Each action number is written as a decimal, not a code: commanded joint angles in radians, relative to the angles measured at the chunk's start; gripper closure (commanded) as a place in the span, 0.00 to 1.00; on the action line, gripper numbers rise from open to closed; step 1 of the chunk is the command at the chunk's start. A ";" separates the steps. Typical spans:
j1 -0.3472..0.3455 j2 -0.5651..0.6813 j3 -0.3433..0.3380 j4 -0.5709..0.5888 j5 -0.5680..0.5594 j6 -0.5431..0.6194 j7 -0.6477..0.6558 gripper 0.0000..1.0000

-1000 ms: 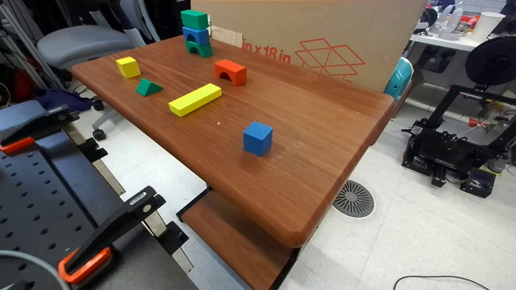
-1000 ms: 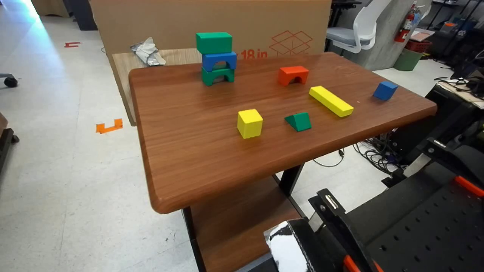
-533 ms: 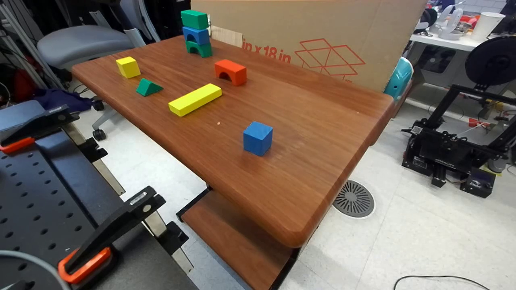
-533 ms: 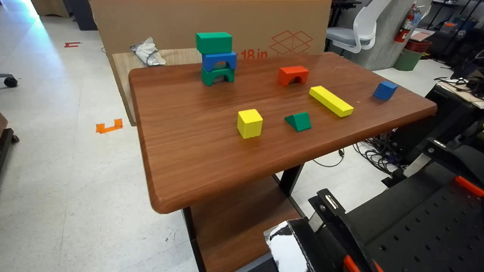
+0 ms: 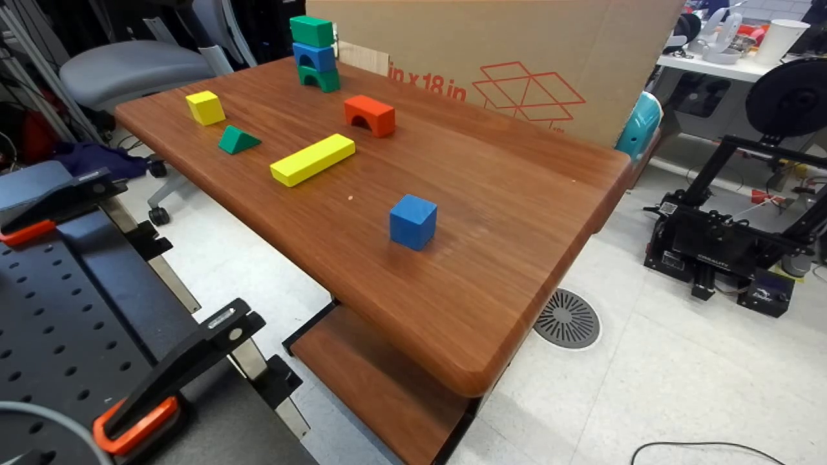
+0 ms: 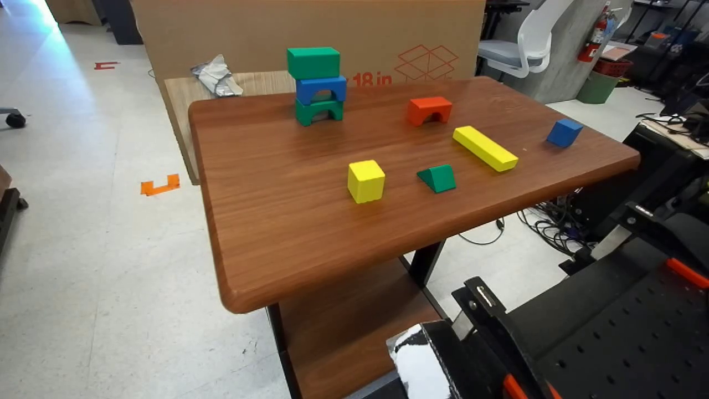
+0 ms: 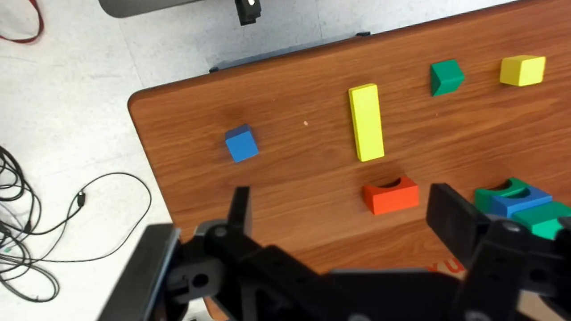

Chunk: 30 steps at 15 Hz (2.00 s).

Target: Put the blue block on the yellow block

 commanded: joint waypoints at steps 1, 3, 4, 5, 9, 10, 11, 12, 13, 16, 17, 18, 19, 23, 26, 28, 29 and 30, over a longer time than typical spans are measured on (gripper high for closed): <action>-0.012 0.113 0.007 0.031 -0.038 0.092 -0.076 0.00; -0.021 0.174 0.015 0.033 -0.139 0.178 -0.061 0.00; -0.023 0.209 0.016 0.038 -0.190 0.223 -0.040 0.00; -0.023 0.246 0.014 0.050 -0.221 0.249 -0.028 0.00; -0.020 0.367 0.019 0.102 -0.244 0.250 -0.022 0.00; -0.021 0.389 0.023 0.114 -0.236 0.241 -0.026 0.00; -0.024 0.408 0.029 0.124 -0.218 0.227 -0.038 0.00; -0.028 0.424 0.033 0.130 -0.211 0.223 -0.043 0.00; -0.030 0.440 0.036 0.136 -0.208 0.219 -0.044 0.00; -0.027 0.482 0.033 0.151 -0.230 0.215 -0.035 0.00; -0.026 0.492 0.032 0.154 -0.236 0.220 -0.032 0.00; -0.025 0.505 0.030 0.158 -0.241 0.226 -0.029 0.00; -0.024 0.515 0.028 0.161 -0.243 0.233 -0.022 0.00; -0.023 0.561 0.026 0.180 -0.252 0.246 -0.018 0.00; -0.021 0.596 0.026 0.204 -0.252 0.238 -0.013 0.00; -0.018 0.618 0.023 0.216 -0.259 0.238 -0.009 0.00; -0.023 0.624 0.022 0.220 -0.260 0.236 -0.017 0.25; -0.023 0.627 0.021 0.219 -0.263 0.238 -0.018 0.26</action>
